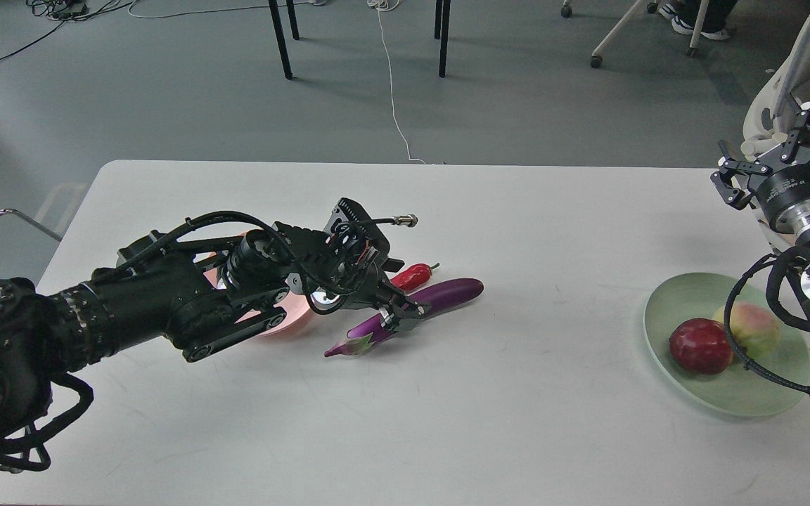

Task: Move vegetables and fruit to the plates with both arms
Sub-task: 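Grasp the purple eggplant with the left hand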

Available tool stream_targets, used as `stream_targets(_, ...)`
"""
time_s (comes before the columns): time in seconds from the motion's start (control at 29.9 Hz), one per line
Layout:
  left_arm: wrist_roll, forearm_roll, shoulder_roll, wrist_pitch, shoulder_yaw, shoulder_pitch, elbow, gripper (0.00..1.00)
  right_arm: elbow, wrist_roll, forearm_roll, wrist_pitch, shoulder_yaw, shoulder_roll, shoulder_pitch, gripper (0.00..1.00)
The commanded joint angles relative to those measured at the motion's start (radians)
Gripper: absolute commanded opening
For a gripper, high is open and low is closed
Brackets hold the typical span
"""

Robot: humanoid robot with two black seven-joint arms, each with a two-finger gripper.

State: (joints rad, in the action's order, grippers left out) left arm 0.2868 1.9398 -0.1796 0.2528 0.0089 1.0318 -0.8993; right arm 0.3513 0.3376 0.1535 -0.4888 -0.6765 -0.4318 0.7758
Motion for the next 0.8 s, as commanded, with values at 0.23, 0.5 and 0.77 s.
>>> stream_targets(0.23, -0.001, 0.004, 0.019, 0.002, 0.002, 0.005, -0.004, 0.82, 0.000, 0.001, 0.000, 0.000, 0.000, -0.001, 0.003, 0.99)
stream_targets(0.5, 0.002, -0.001, 0.005, -0.013, 0.006, -0.013, -0.007, 0.78, 0.000, 0.001, -0.002, 0.000, 0.002, 0.001, 0.006, 0.98)
stream_targets(0.77, 0.005, 0.004, 0.014, -0.029, 0.008, -0.013, -0.027, 0.72, 0.000, 0.001, -0.002, 0.000, 0.002, 0.001, 0.008, 0.98)
